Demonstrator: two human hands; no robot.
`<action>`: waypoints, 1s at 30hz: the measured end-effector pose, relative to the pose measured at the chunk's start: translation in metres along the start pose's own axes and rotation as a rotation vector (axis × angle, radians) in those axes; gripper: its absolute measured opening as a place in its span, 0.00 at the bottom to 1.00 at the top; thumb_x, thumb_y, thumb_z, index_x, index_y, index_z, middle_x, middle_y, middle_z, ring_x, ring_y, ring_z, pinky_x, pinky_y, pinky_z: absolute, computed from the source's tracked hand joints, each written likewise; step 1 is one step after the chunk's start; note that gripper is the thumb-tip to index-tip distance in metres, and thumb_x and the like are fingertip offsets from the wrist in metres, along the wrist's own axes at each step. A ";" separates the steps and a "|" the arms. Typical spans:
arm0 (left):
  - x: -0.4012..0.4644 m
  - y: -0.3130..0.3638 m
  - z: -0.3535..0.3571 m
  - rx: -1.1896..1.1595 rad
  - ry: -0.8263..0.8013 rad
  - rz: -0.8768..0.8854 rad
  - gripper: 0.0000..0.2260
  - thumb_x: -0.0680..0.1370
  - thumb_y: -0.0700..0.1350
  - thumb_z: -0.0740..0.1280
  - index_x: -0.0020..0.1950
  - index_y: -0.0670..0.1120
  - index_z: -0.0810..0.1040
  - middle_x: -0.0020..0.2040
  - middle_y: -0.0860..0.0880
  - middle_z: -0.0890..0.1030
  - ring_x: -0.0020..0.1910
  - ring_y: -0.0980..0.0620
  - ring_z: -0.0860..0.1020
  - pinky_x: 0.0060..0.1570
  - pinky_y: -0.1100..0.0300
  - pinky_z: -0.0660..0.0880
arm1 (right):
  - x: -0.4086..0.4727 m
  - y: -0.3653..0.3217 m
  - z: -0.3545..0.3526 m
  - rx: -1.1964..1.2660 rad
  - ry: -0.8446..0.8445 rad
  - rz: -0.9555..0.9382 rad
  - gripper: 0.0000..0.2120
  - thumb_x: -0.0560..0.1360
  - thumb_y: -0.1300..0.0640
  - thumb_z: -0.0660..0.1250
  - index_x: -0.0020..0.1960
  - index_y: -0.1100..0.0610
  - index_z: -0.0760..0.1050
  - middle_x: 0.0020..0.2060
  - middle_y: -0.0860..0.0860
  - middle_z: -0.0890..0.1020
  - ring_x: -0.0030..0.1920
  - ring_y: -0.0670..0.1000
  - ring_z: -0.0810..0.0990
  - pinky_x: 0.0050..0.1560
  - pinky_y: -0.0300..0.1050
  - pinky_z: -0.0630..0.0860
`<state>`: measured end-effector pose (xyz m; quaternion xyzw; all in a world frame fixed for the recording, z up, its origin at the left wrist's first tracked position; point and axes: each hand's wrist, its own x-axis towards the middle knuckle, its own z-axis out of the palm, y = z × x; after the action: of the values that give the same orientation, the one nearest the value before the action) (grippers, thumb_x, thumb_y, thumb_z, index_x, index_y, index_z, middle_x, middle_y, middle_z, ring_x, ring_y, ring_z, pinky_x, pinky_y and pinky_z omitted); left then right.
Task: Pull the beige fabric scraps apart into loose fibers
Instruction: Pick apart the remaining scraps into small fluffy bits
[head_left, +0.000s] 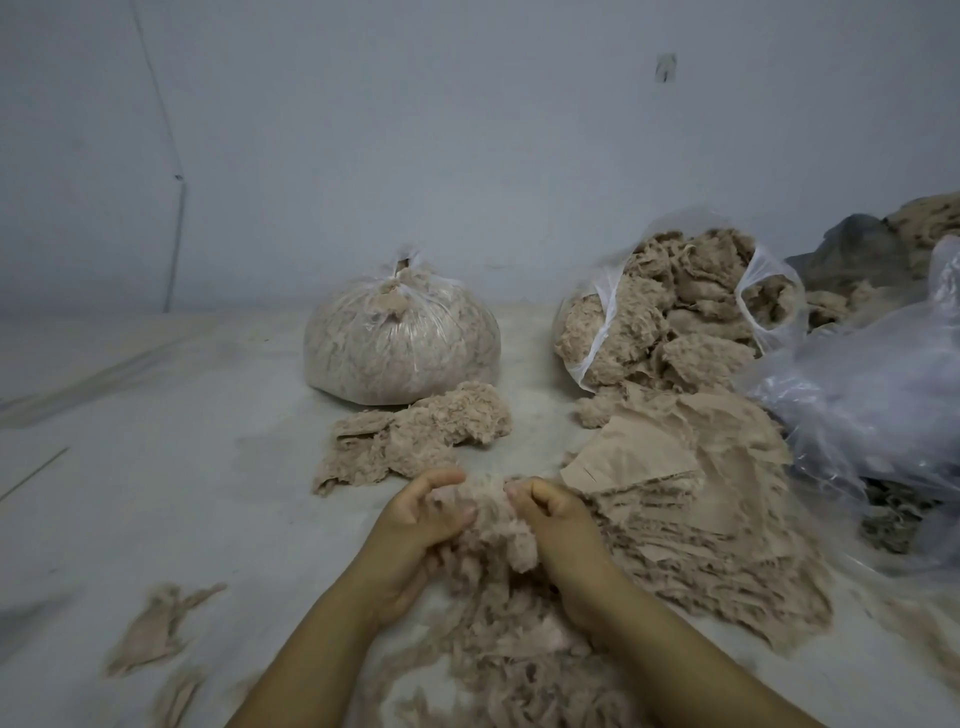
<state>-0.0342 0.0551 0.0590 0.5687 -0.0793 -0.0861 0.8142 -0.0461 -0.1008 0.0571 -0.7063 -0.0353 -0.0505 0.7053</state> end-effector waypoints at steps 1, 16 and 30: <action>0.001 -0.001 0.001 0.016 0.034 0.000 0.14 0.68 0.40 0.72 0.52 0.41 0.77 0.36 0.45 0.81 0.33 0.52 0.80 0.30 0.61 0.77 | 0.000 0.002 0.000 0.012 -0.001 0.031 0.15 0.80 0.57 0.63 0.34 0.55 0.72 0.28 0.47 0.75 0.30 0.45 0.72 0.32 0.37 0.70; -0.003 -0.001 0.004 0.120 0.047 -0.025 0.15 0.68 0.45 0.72 0.50 0.39 0.78 0.33 0.46 0.82 0.26 0.54 0.78 0.23 0.66 0.73 | -0.006 0.010 -0.009 0.097 0.153 -0.052 0.07 0.74 0.56 0.70 0.44 0.61 0.80 0.40 0.58 0.84 0.42 0.52 0.83 0.43 0.43 0.80; 0.000 0.004 -0.011 0.287 0.262 0.058 0.17 0.73 0.58 0.65 0.37 0.43 0.77 0.38 0.47 0.79 0.36 0.51 0.79 0.35 0.61 0.73 | -0.001 0.001 -0.025 0.368 0.212 -0.027 0.03 0.74 0.55 0.70 0.42 0.50 0.82 0.43 0.49 0.86 0.46 0.49 0.84 0.48 0.44 0.80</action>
<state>-0.0311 0.0670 0.0593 0.6827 -0.0002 0.0242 0.7303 -0.0472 -0.1261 0.0559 -0.5560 0.0209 -0.1266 0.8212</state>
